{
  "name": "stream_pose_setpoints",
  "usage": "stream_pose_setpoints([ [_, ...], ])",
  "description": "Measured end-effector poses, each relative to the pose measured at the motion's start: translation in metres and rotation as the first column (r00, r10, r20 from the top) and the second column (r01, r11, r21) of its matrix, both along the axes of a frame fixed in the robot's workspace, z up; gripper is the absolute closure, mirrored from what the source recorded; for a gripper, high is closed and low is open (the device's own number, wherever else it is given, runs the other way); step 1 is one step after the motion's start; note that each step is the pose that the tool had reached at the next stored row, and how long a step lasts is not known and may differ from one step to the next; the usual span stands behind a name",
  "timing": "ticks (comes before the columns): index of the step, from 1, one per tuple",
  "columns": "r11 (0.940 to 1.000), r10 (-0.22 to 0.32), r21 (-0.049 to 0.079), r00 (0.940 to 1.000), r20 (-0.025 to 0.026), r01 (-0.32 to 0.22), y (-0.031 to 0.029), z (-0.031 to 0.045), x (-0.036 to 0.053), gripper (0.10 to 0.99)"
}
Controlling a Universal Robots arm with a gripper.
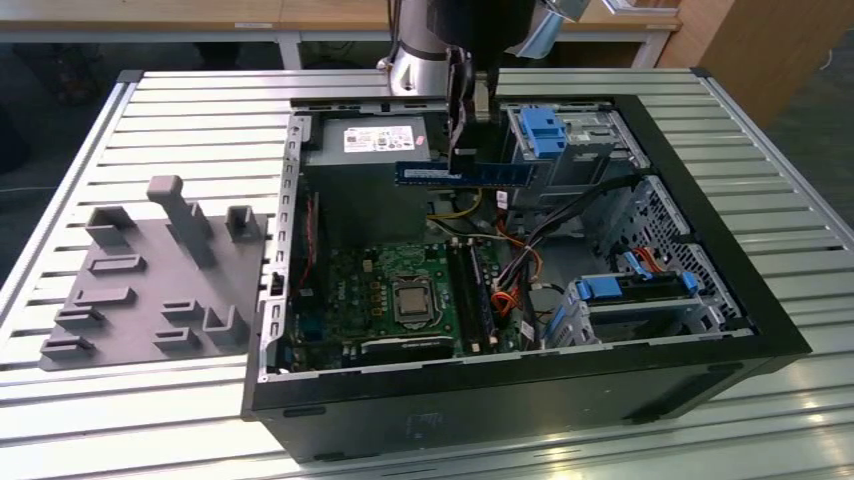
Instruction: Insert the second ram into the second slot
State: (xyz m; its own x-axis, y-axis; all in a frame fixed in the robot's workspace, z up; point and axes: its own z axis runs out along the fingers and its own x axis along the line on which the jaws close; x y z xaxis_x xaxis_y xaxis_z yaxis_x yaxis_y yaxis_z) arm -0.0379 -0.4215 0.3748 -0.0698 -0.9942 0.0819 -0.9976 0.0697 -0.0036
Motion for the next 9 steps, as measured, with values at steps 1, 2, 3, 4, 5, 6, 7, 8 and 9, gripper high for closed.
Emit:
stream_pose_setpoints([
  [1,1.0,-0.001,0.0,1.0,-0.0001,0.001,0.0,0.0,0.0,0.969],
  [2,1.0,0.0,0.001,1.0,-0.0001,0.0,0.0,-0.0001,0.0,0.969],
  [3,1.0,-0.001,0.002,1.0,0.0,0.001,0.0,-0.0001,0.0,0.969],
  [4,1.0,-0.001,0.002,1.0,0.0,0.001,0.0001,-0.0001,0.0,0.969],
  [5,1.0,0.0,0.002,1.0,0.0,0.0,0.0002,-0.0001,0.0,0.969],
  [6,1.0,0.0,0.003,1.0,0.0,0.0,0.0003,-0.0001,0.0001,0.969],
  [7,1.0,0.0,0.003,1.0,-0.0001,0.0,0.0004,0.0,0.0001,0.969],
  [8,1.0,0.0,0.003,1.0,-0.0001,0.0,0.0005,0.0,0.0,0.969],
  [9,1.0,0.0,0.003,1.0,-0.0001,0.0,0.0006,0.0,0.0,0.969],
])
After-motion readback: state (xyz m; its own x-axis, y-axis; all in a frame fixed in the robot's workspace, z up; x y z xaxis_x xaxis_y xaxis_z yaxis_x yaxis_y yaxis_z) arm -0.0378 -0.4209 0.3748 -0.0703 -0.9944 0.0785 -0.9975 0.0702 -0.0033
